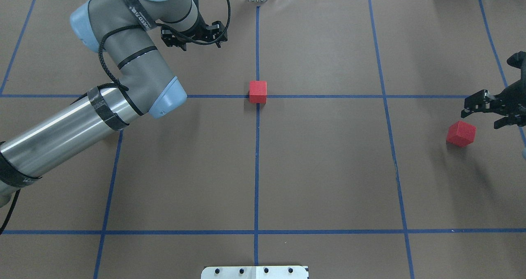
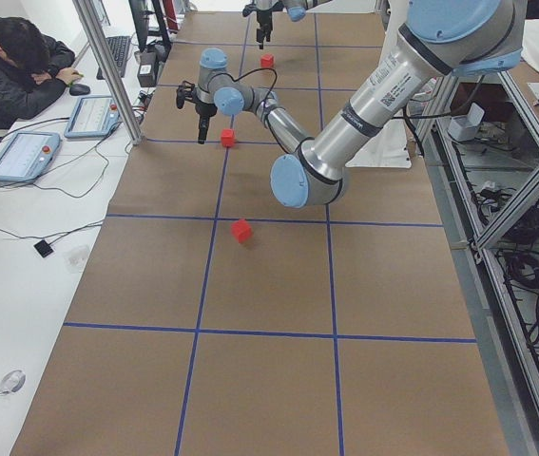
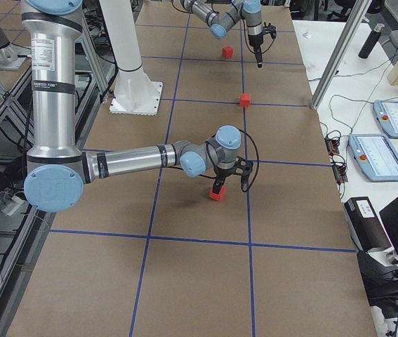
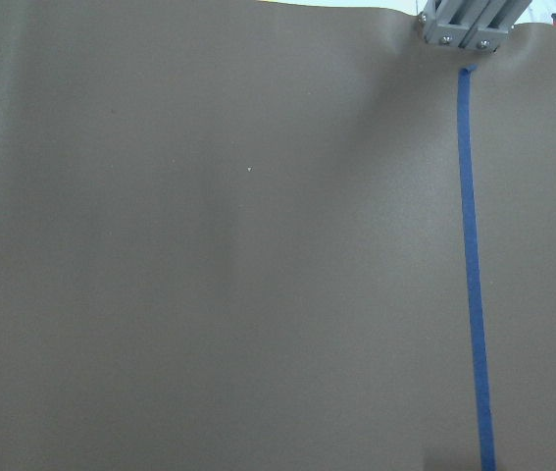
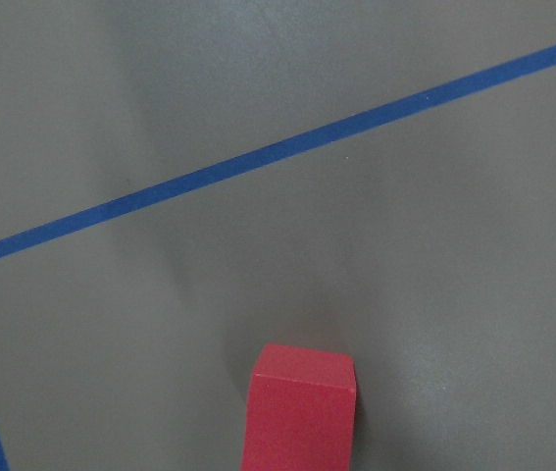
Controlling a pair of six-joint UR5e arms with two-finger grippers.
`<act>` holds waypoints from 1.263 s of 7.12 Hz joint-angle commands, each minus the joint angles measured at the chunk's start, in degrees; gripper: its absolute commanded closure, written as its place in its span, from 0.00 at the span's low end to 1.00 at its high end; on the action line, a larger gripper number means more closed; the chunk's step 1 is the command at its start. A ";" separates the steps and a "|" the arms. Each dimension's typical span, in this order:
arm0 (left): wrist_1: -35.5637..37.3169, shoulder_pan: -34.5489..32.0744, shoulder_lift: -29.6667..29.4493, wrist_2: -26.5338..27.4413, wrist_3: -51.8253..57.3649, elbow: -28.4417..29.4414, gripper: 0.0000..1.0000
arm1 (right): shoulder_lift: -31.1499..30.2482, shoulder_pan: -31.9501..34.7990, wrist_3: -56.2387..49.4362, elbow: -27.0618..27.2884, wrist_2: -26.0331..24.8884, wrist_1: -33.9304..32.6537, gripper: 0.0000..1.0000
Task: Form red blocks into L shape at center
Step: 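Lower the right gripper onto the far red cube and grasp it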
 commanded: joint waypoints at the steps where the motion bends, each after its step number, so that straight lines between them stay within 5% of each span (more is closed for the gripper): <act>1: 0.00 0.01 -0.04 0.01 0.03 0.03 0.00 | 1.07 -1.89 -0.22 -1.56 -1.87 0.08 0.00; 9: 0.00 0.45 0.05 -0.08 -0.05 0.91 0.00 | 2.65 -4.80 0.04 -6.40 -2.22 0.08 0.00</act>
